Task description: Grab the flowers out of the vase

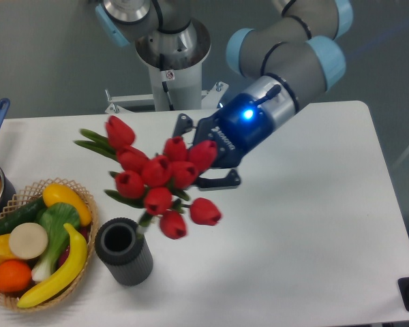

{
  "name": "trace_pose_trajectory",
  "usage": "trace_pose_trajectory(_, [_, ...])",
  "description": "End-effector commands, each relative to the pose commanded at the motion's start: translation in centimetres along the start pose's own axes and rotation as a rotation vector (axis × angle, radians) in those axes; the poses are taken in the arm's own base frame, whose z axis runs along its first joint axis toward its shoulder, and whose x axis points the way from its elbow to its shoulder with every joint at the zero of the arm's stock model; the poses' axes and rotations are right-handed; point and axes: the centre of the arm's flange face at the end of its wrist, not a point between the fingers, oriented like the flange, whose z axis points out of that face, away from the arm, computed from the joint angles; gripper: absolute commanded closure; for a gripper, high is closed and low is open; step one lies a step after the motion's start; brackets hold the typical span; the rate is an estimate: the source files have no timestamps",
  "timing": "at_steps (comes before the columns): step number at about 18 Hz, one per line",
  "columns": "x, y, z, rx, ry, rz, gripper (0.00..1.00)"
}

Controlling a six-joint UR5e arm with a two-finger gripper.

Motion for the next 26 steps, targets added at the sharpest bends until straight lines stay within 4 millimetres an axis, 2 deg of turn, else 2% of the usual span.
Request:
trace_pose_trajectory(4, [-1.0,0.9,-0.5,-0.156,-0.117,0.082,0.96])
trace_pose_trajectory(6, [-1.7,2.0,-1.0,-0.216,-0.155,0.108,0.95])
trace_pose_trajectory(11, [-2.4,3.7,-2.4,-0.437,-0.289,0.055,0.95])
trace_pose_trajectory(15, [-2.9,3.9,-3.1,-0.553,-0.367,0.085,0.95])
trace_pose_trajectory(17, [-3.0,4.4,-3.7,-0.698,-0.428,0.149,0.94])
trace_pose_trajectory(19, [-2.3,5.1,-2.8,-0.843,-0.417,0.219,0.92])
trace_pose_trajectory(21, [-2.1,6.1,-2.5,-0.963,-0.395,0.208,0.91])
trace_pose_trajectory(26, [-2.4,5.9,-2.2,-1.096,-0.361,0.203,0.91])
